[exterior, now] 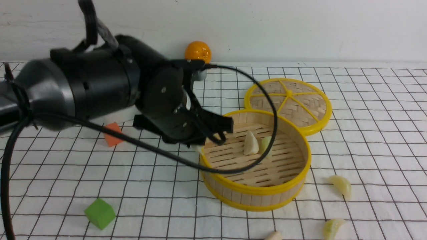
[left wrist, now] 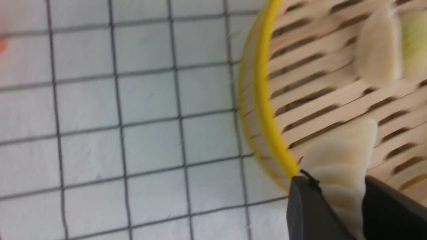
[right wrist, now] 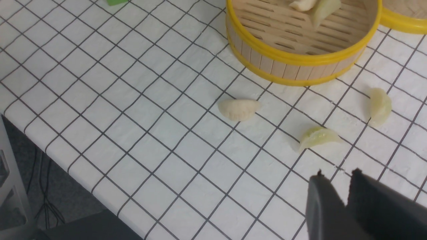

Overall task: Put the dumplings into the steamer on the table with the white tablecloth.
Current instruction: 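Reach for and grasp a dumpling on the table with the left gripper, then place the dumpling into the bamboo steamer basket with the left gripper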

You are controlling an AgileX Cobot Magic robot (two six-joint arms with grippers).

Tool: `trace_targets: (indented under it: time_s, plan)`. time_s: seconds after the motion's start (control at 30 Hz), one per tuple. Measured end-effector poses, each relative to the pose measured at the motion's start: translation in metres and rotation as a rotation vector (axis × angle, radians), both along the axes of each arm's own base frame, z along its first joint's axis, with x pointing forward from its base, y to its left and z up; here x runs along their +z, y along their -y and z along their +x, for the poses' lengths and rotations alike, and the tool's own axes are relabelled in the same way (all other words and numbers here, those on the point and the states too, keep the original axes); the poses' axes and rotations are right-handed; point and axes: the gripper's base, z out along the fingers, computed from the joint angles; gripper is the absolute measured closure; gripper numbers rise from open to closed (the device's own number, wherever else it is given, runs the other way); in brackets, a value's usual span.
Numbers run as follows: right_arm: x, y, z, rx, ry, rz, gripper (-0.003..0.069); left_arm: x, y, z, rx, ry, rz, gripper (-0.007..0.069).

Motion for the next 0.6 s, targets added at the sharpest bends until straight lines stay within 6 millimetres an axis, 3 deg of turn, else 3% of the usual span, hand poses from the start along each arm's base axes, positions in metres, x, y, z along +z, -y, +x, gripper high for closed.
trace_targets:
  time_s: [0.07,0.17,0.27,0.33,0.43,0.6]
  plan:
    - [0.000,0.000,0.000,-0.001,0.003,0.002,0.0538,0.012,0.008,0.009,-0.019,0.026,-0.022,0.0459]
    - [0.000,0.000,0.000,-0.001,0.005,0.003,0.0537,0.010,0.018,0.021,-0.031,0.031,-0.017,0.0459]
    - [0.000,0.000,0.000,-0.001,0.005,0.003,0.0534,-0.021,0.036,0.045,-0.032,-0.013,0.015,0.0459]
    - [0.000,0.000,0.000,-0.001,0.005,0.003,0.0533,-0.033,0.040,0.051,-0.033,-0.030,0.028,0.0459]
    - [0.000,0.000,0.000,-0.001,0.004,0.002,0.0529,-0.073,0.052,0.068,-0.033,-0.064,0.068,0.0459]
    - [0.000,0.000,0.000,0.001,-0.003,-0.001,0.0523,-0.095,0.059,0.083,0.022,-0.056,0.067,0.0459]
